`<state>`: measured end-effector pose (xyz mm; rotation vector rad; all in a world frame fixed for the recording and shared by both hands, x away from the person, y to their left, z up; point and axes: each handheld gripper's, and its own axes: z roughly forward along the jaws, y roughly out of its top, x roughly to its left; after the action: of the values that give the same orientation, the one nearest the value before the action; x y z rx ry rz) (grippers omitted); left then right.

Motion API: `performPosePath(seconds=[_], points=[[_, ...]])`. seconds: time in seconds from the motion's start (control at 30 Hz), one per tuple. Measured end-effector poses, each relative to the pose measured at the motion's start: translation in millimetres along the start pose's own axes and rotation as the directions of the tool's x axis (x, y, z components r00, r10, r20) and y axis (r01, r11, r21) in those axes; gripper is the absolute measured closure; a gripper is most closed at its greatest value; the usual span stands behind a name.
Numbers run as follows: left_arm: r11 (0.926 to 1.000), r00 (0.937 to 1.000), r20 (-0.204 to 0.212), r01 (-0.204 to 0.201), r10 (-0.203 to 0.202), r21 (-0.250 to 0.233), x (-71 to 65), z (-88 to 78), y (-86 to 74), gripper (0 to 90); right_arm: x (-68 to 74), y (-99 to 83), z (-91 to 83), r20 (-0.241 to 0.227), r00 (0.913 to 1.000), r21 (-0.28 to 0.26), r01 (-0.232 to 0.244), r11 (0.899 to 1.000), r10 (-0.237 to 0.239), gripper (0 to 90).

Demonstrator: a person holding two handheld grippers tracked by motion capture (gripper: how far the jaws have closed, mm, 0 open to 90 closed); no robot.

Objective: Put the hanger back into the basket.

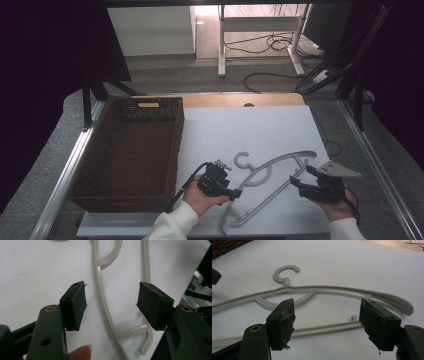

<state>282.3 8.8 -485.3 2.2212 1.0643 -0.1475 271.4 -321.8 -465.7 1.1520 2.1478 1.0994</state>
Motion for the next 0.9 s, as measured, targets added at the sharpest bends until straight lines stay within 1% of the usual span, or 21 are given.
performPosePath(seconds=[0.03,0.07,0.13,0.2,0.23,0.3,0.47,0.6,0.63,0.73,0.9], points=[[1.0000,1.0000,0.000,0.000,0.000,0.000,0.0,0.0,0.0,40.8,0.0,0.0,0.0,0.000,1.0000,0.000,0.000,1.000,0.000,29.2],[0.9999,0.9999,-0.014,-0.002,0.003,0.016,-0.3,5.7,2.1,41.2,-0.1,-0.1,0.1,0.000,1.0000,0.001,0.001,1.000,-0.001,29.2],[0.9998,0.9998,-0.021,-0.005,0.005,0.021,-0.3,10.2,3.4,42.0,-0.3,-0.2,0.0,0.001,1.0000,0.001,0.001,1.000,-0.001,29.2],[0.9997,0.9997,-0.022,-0.003,0.003,0.023,-0.2,12.2,3.9,42.4,-0.4,-0.3,0.1,0.001,1.0000,0.001,0.001,1.000,-0.001,29.2],[0.9995,0.9997,-0.021,-0.008,0.009,0.031,0.5,13.6,4.4,42.8,-0.6,-0.4,0.2,0.002,1.0000,0.002,0.001,1.000,-0.001,29.2],[0.9995,0.9998,-0.021,-0.002,0.003,0.032,0.1,17.2,5.1,44.2,-0.7,-0.7,0.7,0.001,1.0000,0.006,-0.001,1.000,0.001,29.1],[0.9991,0.9997,-0.022,-0.001,0.002,0.042,-0.3,23.9,7.3,47.0,-0.6,-0.5,1.1,0.001,1.0000,0.007,-0.001,1.000,0.001,29.2],[0.9987,0.9994,-0.033,0.001,0.001,0.051,-0.4,29.0,8.8,48.9,-0.5,-0.5,1.3,0.001,1.0000,0.008,-0.002,1.000,0.001,29.2],[0.9986,0.9993,-0.036,-0.001,0.003,0.053,-0.4,30.4,8.9,50.6,-0.3,-0.4,1.4,0.002,1.0000,0.009,-0.002,1.000,0.002,29.2],[0.9979,0.9986,-0.053,-0.006,0.009,0.064,-1.0,35.4,9.0,53.0,-0.7,-0.4,1.3,0.003,1.0000,0.008,-0.003,1.000,0.003,29.2],[0.9975,0.9982,-0.058,-0.008,0.012,0.071,-0.6,38.4,9.1,55.7,-1.2,-0.6,1.0,0.005,1.0000,0.008,-0.008,1.000,0.008,29.1]])
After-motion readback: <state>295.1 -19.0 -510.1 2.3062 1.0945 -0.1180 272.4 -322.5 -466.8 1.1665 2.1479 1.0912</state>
